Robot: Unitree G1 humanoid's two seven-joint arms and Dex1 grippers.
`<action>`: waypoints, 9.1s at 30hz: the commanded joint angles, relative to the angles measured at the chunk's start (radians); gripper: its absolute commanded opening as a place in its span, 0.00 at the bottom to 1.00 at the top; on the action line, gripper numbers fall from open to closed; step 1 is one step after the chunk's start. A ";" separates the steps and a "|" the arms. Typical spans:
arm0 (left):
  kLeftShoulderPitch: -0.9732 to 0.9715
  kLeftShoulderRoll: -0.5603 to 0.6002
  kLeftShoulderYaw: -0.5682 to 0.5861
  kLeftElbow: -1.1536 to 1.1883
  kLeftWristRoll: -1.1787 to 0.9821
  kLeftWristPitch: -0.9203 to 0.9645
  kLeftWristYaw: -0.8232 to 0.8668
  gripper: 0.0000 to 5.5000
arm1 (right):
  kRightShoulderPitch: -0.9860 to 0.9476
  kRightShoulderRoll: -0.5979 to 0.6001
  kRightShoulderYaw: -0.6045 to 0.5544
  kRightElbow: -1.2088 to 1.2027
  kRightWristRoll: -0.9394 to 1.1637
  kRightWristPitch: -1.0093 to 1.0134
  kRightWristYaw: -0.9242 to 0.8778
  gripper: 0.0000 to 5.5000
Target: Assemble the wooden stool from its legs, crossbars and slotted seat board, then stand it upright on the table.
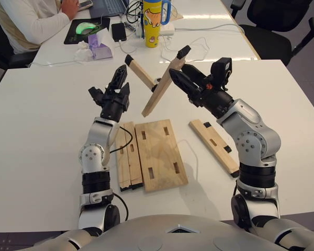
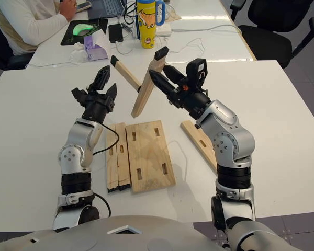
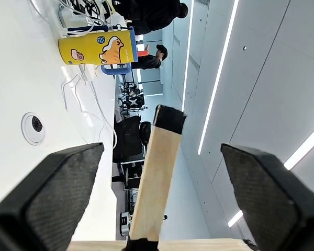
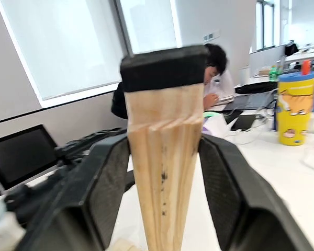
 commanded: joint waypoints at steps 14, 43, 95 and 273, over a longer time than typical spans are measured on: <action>0.041 -0.181 -0.069 -0.046 -0.070 -0.035 0.042 0.76 | -0.243 0.218 0.035 0.160 -0.082 -0.243 -0.119 0.37; -0.021 -0.134 -0.019 -0.032 -0.123 -0.144 -0.026 0.76 | -0.117 0.160 0.072 0.088 0.001 -0.165 0.019 0.37; -0.055 -0.105 0.052 -0.014 -0.012 -0.089 -0.044 0.19 | -0.094 -0.163 0.132 0.206 -0.112 -0.304 0.468 0.51; 0.527 0.429 -0.074 -0.542 1.007 0.545 -0.304 0.44 | 0.260 -0.283 0.184 0.180 -0.480 -0.213 0.268 0.55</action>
